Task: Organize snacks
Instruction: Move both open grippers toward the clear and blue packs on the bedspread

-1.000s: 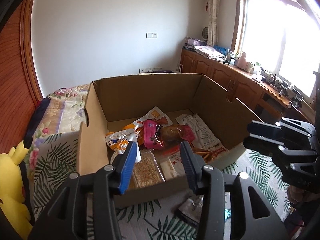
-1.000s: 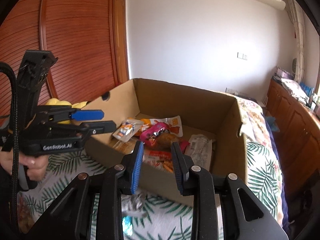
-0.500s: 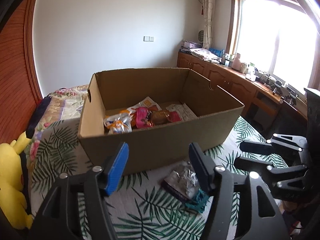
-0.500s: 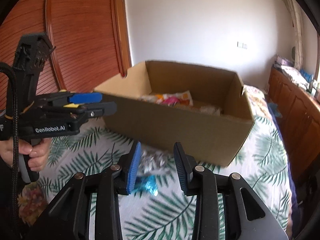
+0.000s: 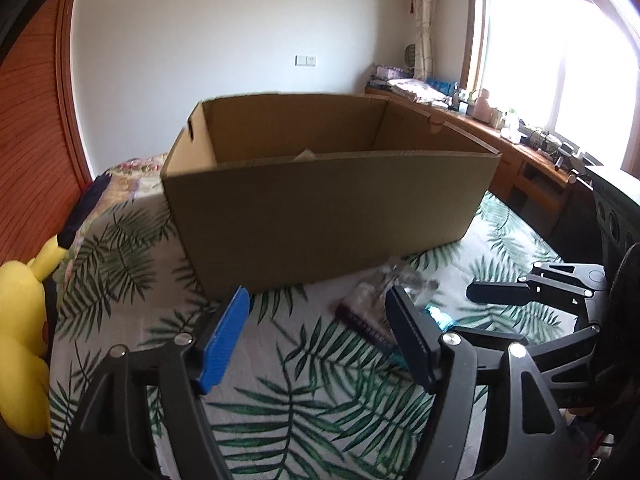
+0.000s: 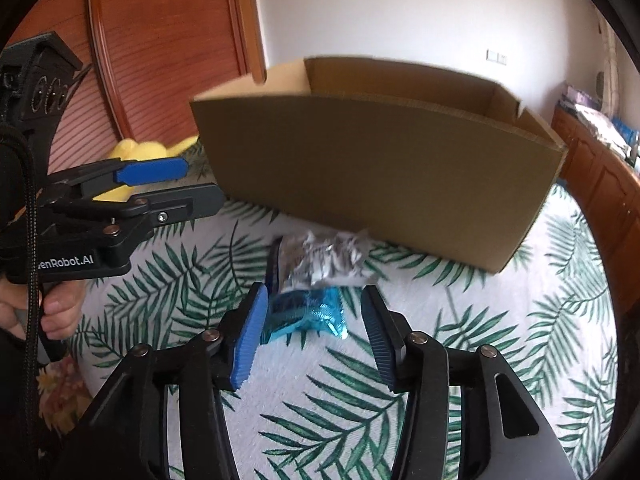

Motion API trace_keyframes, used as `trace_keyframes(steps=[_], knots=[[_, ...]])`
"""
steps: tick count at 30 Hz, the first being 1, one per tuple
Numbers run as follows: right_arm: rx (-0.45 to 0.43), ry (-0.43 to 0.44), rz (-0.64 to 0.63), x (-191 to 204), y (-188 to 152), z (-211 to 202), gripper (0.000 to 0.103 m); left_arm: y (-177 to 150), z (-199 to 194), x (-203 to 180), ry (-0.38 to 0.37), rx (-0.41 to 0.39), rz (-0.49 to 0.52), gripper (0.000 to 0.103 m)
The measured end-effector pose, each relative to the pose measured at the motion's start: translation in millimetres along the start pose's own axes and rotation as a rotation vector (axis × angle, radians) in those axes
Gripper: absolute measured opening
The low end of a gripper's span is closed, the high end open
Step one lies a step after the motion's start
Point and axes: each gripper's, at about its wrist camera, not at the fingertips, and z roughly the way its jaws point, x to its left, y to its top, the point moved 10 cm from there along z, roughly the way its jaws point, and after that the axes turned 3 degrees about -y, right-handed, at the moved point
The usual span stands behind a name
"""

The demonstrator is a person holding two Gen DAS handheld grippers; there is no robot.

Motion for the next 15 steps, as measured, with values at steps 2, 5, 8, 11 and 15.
trace_keyframes(steps=[2, 5, 8, 11, 15], knots=[[0.021, -0.002, -0.011, 2, -4, 9, 0.051, -6, 3, 3, 0.000, 0.018, -0.002, 0.071], [0.046, 0.003, -0.024, 5, -6, 16, 0.052, -12, 6, 4, 0.006, 0.032, 0.009, 0.071], [0.065, -0.003, -0.039, 6, -7, 23, 0.058, -17, 7, 5, 0.008, 0.040, 0.006, 0.071], [0.086, 0.001, -0.051, 8, -7, 28, 0.059, -20, 10, 7, 0.007, 0.051, -0.001, 0.071], [0.102, -0.005, -0.078, 13, -8, 34, 0.060, -24, 14, 10, 0.006, 0.064, -0.005, 0.071]])
